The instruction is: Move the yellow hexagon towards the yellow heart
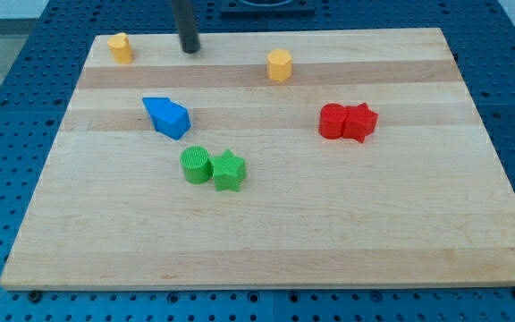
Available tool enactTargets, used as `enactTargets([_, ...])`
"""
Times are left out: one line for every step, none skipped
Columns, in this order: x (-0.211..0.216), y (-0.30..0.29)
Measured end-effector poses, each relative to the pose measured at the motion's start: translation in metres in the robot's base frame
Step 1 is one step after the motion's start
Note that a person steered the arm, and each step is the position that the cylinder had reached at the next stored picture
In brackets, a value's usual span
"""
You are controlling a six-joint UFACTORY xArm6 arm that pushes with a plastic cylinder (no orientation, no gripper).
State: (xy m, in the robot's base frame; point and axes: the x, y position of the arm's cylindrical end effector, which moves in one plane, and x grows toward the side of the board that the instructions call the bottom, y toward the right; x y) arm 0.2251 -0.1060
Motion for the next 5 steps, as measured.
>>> enactTargets([0.0,0.058])
enactTargets([0.0,0.105])
enactTargets([0.003,0.138])
enactTargets([0.025,0.159])
enactTargets([0.048,0.158])
